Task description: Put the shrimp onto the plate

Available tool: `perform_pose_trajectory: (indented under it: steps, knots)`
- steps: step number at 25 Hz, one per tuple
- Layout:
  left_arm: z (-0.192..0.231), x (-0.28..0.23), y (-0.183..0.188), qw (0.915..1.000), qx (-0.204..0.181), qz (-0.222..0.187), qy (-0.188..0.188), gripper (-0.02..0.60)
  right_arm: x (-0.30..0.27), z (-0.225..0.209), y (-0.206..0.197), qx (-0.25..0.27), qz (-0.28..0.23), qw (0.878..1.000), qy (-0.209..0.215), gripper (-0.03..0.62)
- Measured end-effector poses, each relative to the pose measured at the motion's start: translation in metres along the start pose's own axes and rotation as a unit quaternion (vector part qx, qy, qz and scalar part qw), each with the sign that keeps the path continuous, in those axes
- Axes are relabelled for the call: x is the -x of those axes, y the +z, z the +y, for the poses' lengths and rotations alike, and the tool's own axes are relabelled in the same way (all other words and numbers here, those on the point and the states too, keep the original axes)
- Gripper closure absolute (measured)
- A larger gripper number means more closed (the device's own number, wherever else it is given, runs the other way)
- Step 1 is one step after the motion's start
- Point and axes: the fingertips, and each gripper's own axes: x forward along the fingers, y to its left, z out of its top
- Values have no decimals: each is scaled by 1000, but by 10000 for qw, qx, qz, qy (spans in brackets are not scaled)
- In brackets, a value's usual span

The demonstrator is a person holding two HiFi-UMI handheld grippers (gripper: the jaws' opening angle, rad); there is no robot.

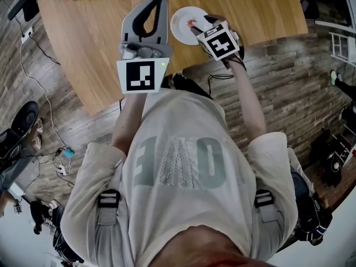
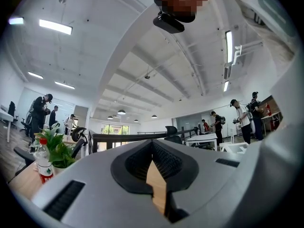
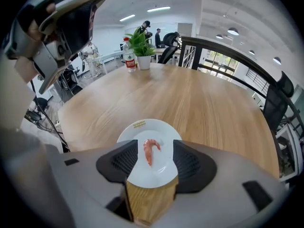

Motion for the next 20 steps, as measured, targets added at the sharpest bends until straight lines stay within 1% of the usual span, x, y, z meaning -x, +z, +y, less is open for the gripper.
perform_pose_trajectory:
  steps: [3, 6, 8, 10, 14, 17, 20]
  knots:
    - [-3, -1, 4, 10000, -21, -62, -66, 572, 12, -6, 17, -400, -510, 9978, -102, 373]
    - [-9, -2, 7, 9999, 19, -93, -126, 572, 28, -15, 32, -891, -1019, 9906, -188, 385]
    - [-11, -4, 9, 9998, 7, -113, -162, 572, 40, -20, 43, -1142, -1357, 9839, -222, 406]
    - [-13, -6, 12, 9997, -30, -153, -193, 572, 51, -24, 51, -1274, -1633, 9778, -314, 454]
    - [-17, -8, 19, 9994, -55, -251, -250, 572, 73, -31, 65, -1266, -2050, 9686, -617, 532]
    - [-21, -9, 25, 9992, -79, -285, -277, 572, 94, -32, 79, -1091, -2393, 9605, -908, 560]
    - [-23, -11, 30, 9992, -62, -289, -284, 572, 120, -30, 97, -957, -2858, 9473, -1085, 572]
